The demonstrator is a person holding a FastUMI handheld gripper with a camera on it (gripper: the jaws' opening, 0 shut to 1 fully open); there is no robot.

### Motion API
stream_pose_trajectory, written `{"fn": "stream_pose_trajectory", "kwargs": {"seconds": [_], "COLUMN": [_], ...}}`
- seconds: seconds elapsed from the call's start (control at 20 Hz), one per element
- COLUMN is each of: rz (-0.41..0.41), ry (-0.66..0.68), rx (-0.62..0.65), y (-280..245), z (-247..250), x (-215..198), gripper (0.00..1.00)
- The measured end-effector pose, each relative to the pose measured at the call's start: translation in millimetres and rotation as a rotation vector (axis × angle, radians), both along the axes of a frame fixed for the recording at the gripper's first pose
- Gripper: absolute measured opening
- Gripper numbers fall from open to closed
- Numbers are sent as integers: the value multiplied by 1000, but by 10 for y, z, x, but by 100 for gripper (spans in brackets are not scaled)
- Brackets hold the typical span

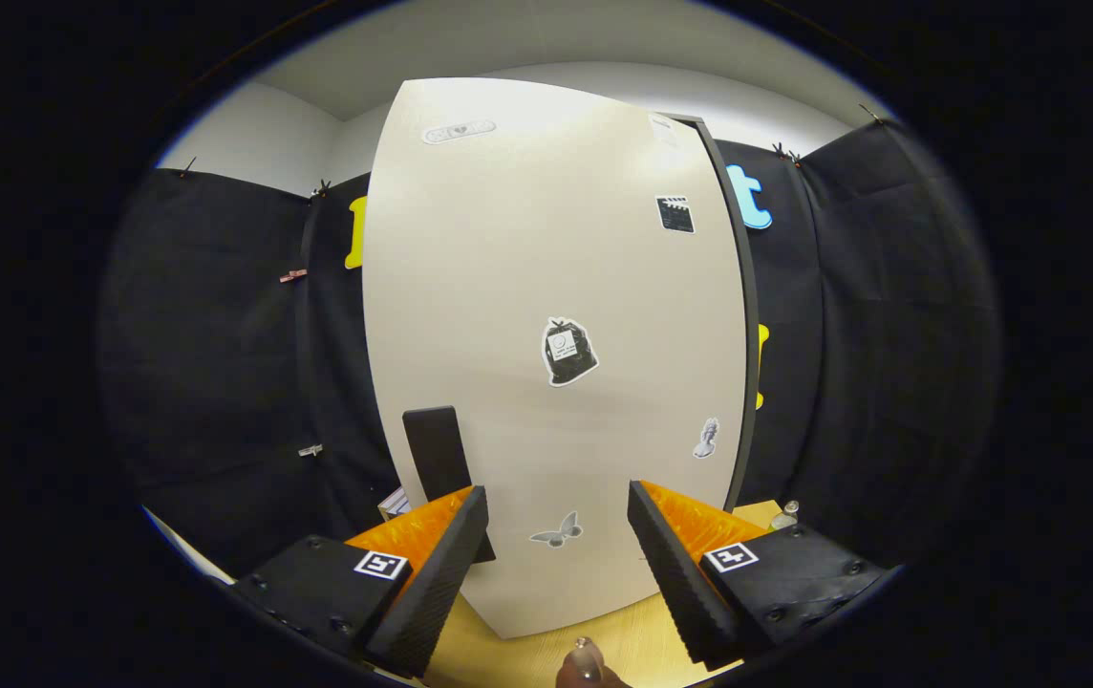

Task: Open the shoe cabinet door, grab the shoes and put them into the shoe cabinet, then close the shoe cabinet door.

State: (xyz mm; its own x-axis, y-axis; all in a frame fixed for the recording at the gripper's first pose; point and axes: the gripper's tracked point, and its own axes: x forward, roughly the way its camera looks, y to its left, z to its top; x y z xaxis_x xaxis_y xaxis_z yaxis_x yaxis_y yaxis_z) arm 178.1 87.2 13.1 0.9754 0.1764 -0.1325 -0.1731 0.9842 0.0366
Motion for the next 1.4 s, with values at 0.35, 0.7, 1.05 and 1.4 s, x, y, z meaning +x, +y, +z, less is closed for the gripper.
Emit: {"fn": "stream_pose_trajectory", "kwargs": {"seconds": [0.35,0.7,1.05,1.4], "rz": [-8,-9,-6,-49], "ry": [-11,-21,-22,-30], "rx": [-23,-50,-79,-93], "y": [45,138,205,184], "z": [18,35,29,44], "x": [-43,-103,-182,-251], "gripper": [96,97,98,97]}}
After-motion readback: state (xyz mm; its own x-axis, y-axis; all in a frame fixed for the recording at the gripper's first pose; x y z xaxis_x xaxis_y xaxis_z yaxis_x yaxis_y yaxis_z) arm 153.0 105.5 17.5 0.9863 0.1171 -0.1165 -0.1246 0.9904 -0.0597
